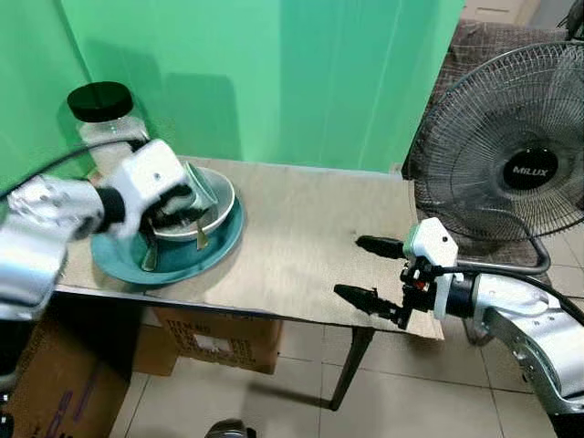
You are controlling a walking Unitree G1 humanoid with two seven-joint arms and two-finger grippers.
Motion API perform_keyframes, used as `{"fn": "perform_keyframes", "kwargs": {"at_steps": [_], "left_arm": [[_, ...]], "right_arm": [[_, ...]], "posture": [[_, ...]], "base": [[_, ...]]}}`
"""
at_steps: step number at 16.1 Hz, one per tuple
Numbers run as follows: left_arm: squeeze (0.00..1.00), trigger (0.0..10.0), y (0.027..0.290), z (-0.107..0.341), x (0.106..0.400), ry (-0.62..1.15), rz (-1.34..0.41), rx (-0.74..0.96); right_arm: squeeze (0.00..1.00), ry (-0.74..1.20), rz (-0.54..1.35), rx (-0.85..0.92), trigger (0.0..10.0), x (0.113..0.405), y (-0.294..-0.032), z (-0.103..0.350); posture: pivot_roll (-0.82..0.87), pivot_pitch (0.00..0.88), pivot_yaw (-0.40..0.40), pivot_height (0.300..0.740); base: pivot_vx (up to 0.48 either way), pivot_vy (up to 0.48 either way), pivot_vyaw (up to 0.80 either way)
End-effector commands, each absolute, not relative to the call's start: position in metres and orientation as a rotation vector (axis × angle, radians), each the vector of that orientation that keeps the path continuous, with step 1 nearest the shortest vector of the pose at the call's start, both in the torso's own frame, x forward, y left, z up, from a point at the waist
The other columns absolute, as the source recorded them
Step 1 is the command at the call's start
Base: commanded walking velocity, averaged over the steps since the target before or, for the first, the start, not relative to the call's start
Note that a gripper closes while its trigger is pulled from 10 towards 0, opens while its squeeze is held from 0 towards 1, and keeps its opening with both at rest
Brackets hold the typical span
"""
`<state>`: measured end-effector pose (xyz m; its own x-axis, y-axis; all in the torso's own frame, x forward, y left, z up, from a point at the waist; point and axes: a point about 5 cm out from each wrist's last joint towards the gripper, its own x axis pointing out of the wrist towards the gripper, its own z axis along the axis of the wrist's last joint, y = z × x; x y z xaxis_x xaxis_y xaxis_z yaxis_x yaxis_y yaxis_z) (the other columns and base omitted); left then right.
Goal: Setting the table
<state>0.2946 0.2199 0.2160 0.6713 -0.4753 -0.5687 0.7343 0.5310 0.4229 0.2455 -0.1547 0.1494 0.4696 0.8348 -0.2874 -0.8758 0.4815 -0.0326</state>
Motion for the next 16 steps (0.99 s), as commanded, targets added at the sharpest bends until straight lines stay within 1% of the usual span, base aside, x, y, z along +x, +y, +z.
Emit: {"fn": "perform_keyframes", "kwargs": {"at_steps": [1, 2, 3, 5, 6, 7, 8, 9, 10, 11, 12, 13, 14, 16], "left_arm": [[1.00, 10.0, 0.218, 0.217, 0.293, 0.422, -0.754, 0.727], [1.00, 10.0, 0.217, 0.216, 0.294, 0.422, -0.757, 0.736], [0.83, 10.0, 0.218, 0.214, 0.296, 0.440, -0.755, 0.770], [0.23, 10.0, 0.220, 0.211, 0.298, 0.455, -0.737, 0.816], [0.09, 10.0, 0.221, 0.211, 0.299, 0.459, -0.729, 0.828], [0.00, 10.0, 0.223, 0.210, 0.302, 0.462, -0.700, 0.856], [0.00, 10.0, 0.228, 0.206, 0.306, 0.479, -0.660, 0.898], [0.00, 10.0, 0.228, 0.199, 0.309, 0.491, -0.654, 0.888], [0.00, 9.3, 0.228, 0.193, 0.311, 0.492, -0.640, 0.887], [0.00, 4.1, 0.228, 0.191, 0.314, 0.483, -0.613, 0.883], [0.00, 3.1, 0.229, 0.190, 0.316, 0.480, -0.601, 0.886], [0.00, 1.0, 0.228, 0.188, 0.318, 0.475, -0.592, 0.889], [0.00, 0.0, 0.227, 0.187, 0.320, 0.469, -0.592, 0.880], [0.00, 0.0, 0.227, 0.183, 0.323, 0.462, -0.577, 0.875]], "right_arm": [[1.00, 0.261, 1.079, -0.171, 10.0, 0.246, -0.153, 0.148], [1.00, 0.263, 1.086, -0.166, 10.0, 0.245, -0.153, 0.148], [1.00, 0.269, 1.110, -0.155, 10.0, 0.242, -0.151, 0.148], [1.00, 0.275, 1.123, -0.164, 10.0, 0.241, -0.150, 0.147], [1.00, 0.277, 1.126, -0.171, 10.0, 0.240, -0.151, 0.147], [1.00, 0.277, 1.121, -0.188, 10.0, 0.241, -0.151, 0.146], [0.00, 0.277, 1.117, -0.205, 10.0, 0.242, -0.150, 0.145], [0.00, 0.280, 1.116, -0.211, 10.0, 0.241, -0.150, 0.145], [0.00, 0.281, 1.118, -0.213, 10.0, 0.241, -0.150, 0.144], [0.00, 0.282, 1.120, -0.218, 10.0, 0.240, -0.150, 0.144], [0.00, 0.282, 1.121, -0.220, 10.0, 0.240, -0.150, 0.144], [0.00, 0.283, 1.123, -0.224, 10.0, 0.240, -0.149, 0.143], [0.00, 0.283, 1.123, -0.225, 10.0, 0.239, -0.149, 0.142], [0.00, 0.281, 1.122, -0.226, 10.0, 0.240, -0.147, 0.141]], "posture": [[0.13, 0.000, -0.002, 0.740], [0.13, 0.000, 0.001, 0.740], [0.12, 0.000, 0.017, 0.740], [0.12, 0.000, 0.023, 0.740], [0.12, 0.000, 0.023, 0.740], [0.12, 0.000, 0.029, 0.740], [0.12, 0.000, 0.033, 0.740], [0.11, 0.000, 0.034, 0.740], [0.11, 0.000, 0.035, 0.740], [0.11, 0.000, 0.036, 0.740], [0.11, 0.000, 0.037, 0.740], [0.11, 0.000, 0.038, 0.740], [0.11, 0.000, 0.040, 0.740], [0.11, 0.000, 0.041, 0.740]], "base": [[0.000, 0.000, 0.00], [0.000, 0.000, 0.00], [0.000, 0.000, 0.00], [0.000, 0.000, 0.00], [0.000, 0.000, 0.00], [0.000, 0.000, 0.00], [0.000, 0.000, 0.00], [0.000, 0.000, 0.00], [0.000, 0.000, 0.00], [0.000, 0.000, 0.00], [0.000, 0.000, 0.00], [0.000, 0.000, 0.00], [0.000, 0.000, 0.00], [0.000, 0.000, 0.00]]}}
